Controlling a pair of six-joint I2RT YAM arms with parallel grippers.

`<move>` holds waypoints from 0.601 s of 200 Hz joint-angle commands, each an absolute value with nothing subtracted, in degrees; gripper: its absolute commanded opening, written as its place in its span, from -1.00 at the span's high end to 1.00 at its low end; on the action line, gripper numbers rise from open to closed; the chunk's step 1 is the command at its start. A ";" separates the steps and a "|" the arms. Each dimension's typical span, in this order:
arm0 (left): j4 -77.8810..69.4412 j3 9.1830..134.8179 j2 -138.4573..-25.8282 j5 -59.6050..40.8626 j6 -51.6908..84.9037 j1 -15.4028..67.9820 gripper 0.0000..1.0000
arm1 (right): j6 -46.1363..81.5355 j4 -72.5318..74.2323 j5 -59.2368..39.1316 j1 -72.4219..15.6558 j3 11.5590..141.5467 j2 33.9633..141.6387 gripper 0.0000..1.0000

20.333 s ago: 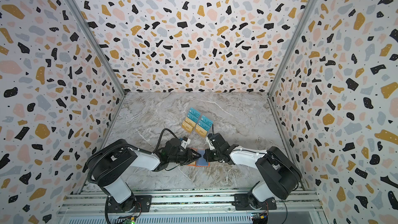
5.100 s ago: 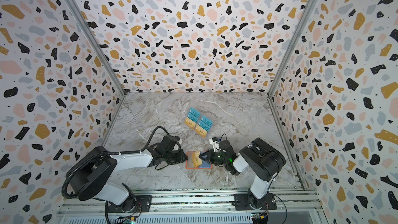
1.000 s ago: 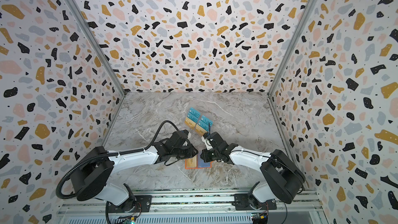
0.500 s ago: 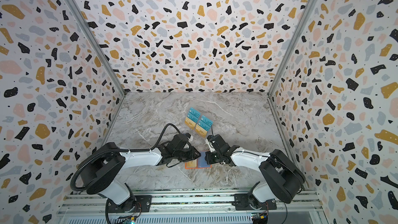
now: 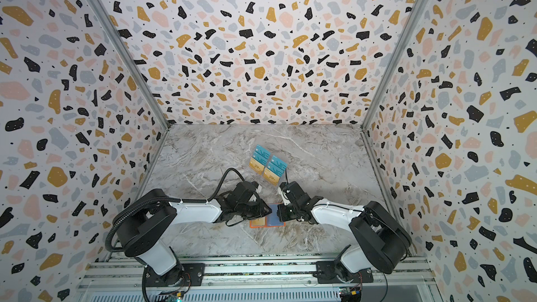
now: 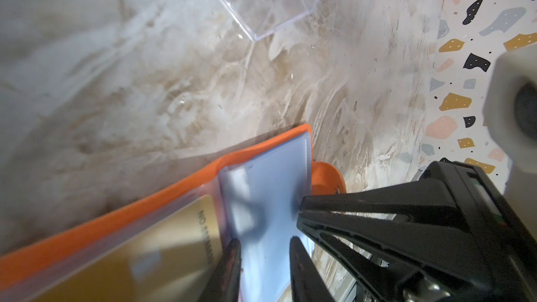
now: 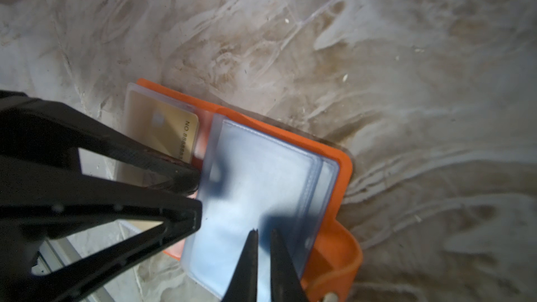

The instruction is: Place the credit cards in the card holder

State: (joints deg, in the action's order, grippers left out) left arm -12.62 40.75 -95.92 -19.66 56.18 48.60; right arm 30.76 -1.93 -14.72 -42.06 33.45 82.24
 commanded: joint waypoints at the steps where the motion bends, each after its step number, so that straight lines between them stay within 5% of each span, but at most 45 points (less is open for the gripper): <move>1: -14.00 41.18 -96.77 -21.18 56.16 48.82 0.37 | 30.43 -2.95 -13.99 -41.92 32.55 82.49 0.74; 120: -11.48 43.49 -94.47 -20.17 54.84 48.80 0.36 | 30.32 -2.85 -14.49 -41.92 32.78 82.75 0.75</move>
State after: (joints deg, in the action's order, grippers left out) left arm -11.75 41.91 -93.91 -20.01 55.94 48.60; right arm 30.76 -1.72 -14.76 -42.06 33.36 82.32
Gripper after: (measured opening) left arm 0.318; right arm 0.126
